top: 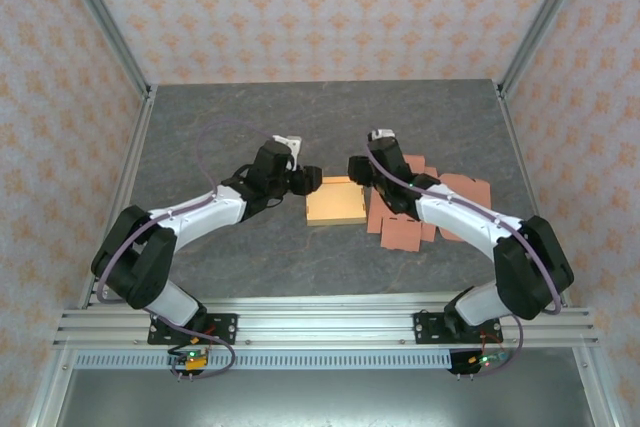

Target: Fold the paper box

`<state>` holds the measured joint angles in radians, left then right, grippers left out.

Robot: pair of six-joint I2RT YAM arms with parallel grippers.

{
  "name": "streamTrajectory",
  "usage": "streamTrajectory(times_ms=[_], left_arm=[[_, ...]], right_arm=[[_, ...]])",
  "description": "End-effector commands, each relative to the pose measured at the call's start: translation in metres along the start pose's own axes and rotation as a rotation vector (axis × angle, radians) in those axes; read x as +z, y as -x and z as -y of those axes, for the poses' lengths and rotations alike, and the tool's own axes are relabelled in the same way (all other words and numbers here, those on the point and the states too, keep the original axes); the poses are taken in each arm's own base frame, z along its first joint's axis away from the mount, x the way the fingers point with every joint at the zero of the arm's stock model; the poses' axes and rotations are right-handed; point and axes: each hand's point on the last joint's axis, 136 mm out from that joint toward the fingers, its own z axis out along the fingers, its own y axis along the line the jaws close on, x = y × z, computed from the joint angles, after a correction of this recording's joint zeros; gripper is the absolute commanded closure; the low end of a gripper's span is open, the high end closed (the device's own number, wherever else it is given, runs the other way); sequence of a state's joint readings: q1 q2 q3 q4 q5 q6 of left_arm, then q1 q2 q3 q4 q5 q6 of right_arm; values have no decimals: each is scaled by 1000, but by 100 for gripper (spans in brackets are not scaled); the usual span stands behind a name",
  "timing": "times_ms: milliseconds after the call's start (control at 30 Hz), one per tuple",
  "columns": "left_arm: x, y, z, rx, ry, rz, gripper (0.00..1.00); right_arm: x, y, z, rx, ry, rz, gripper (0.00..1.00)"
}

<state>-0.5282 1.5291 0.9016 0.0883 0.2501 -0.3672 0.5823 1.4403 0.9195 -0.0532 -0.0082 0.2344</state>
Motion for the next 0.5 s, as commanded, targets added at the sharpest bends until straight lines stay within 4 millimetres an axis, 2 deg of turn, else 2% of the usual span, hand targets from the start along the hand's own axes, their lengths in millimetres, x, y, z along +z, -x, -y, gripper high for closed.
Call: streamTrajectory(times_ms=[0,100,167,267,367,467], left_arm=[[-21,48,9,-14,-38,118,34],[-16,54,-22,-89,24,103,33],[-7,55,-38,-122,40,86,34],[11,52,-51,-117,76,43,36],[27,46,-57,-119,89,5,38],[35,41,-60,-138,88,-2,38]], right_arm=[[-5,7,-11,-97,115,-26,38],[-6,-11,-30,-386,282,-158,31],[-16,-35,-43,-640,432,-227,29],[-39,-72,-48,-973,642,-283,28],[-45,-85,-50,-1100,721,-276,26],[-47,-94,-55,-1171,786,-275,24]])
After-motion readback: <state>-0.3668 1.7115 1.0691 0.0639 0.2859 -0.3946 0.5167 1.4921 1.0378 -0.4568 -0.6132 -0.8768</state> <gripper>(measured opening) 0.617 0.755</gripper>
